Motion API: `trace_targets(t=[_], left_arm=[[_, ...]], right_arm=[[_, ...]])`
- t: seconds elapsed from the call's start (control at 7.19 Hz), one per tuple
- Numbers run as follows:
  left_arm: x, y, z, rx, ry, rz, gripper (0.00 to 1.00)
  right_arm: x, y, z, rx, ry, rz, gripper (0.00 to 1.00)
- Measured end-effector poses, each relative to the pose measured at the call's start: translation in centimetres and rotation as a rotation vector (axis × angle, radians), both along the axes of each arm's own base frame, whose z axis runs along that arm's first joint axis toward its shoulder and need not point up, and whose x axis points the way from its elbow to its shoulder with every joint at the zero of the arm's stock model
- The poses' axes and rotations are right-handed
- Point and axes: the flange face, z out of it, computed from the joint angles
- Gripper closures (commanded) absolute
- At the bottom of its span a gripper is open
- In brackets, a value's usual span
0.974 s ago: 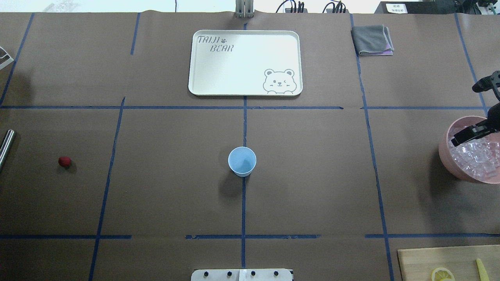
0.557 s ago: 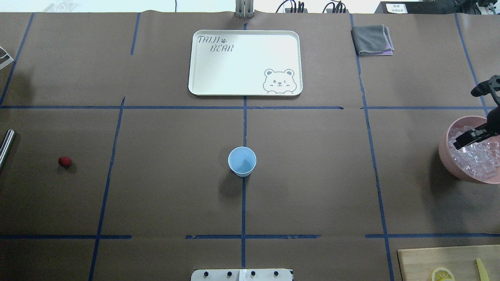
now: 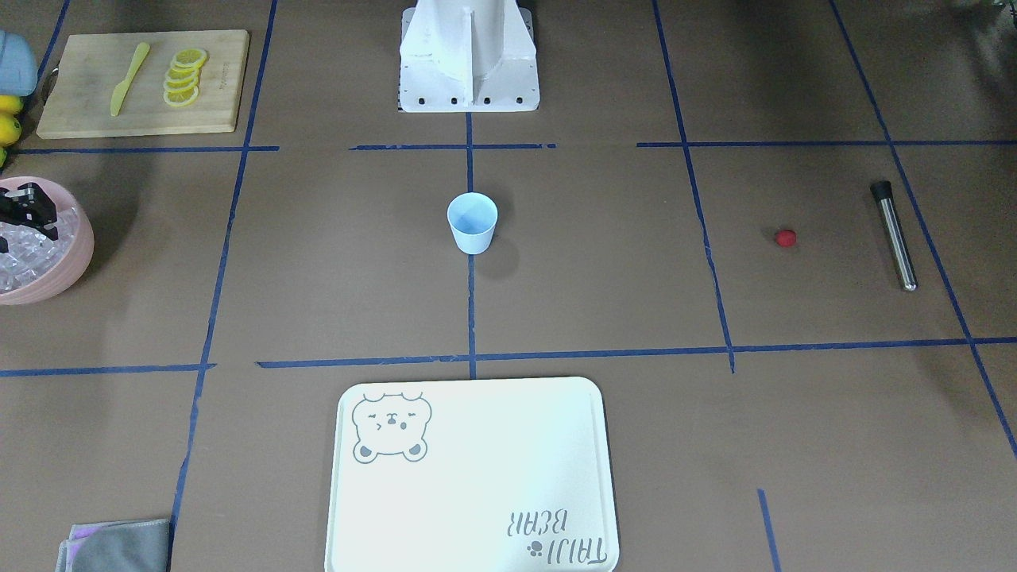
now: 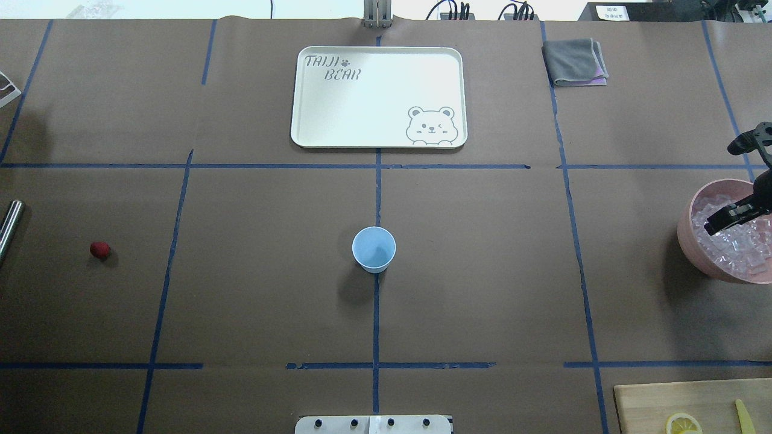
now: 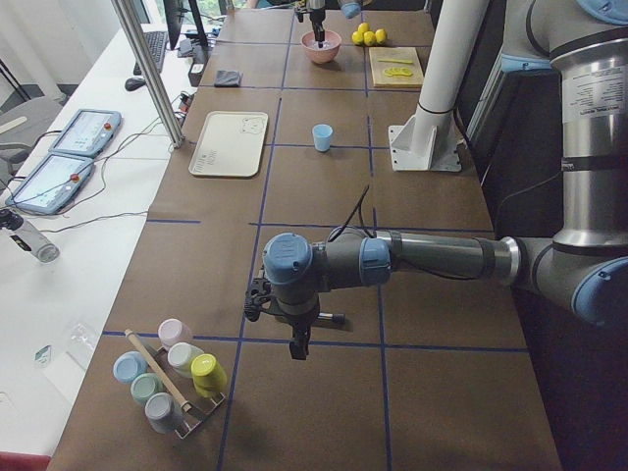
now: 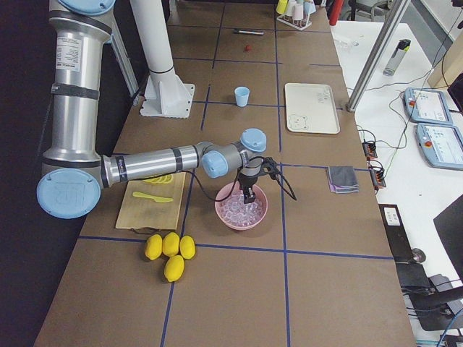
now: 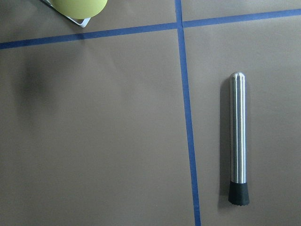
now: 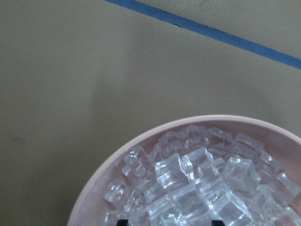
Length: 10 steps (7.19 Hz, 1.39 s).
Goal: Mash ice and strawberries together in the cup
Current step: 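Grasp an ice cube from the pink bowl with the right gripper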
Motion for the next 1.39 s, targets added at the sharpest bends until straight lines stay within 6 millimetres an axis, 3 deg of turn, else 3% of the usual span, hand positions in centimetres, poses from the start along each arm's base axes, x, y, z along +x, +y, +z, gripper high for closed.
trace_targets(t=[0.28,0.97,1.11,1.39], left_arm=[[0.0,0.0,0.0,0.000,0.000,0.000,0.00],[0.0,0.0,-0.1,0.002,0.000,0.000,0.00],[0.0,0.0,-0.1,0.002,0.000,0.000,0.00],[0.0,0.0,-0.1,0.002,0.000,0.000,0.00]], right_arm=[[0.0,0.1,0.2,-0.003,0.002,0.000,0.82],[0.4,0.0,-1.0,0.013,-0.013,0.000,0.88],[1.0,-0.2,-2.5,0.021,-0.023,0.012,0.84],[1.8,-0.9,-9.6,0.058,-0.038,0.035,0.82]])
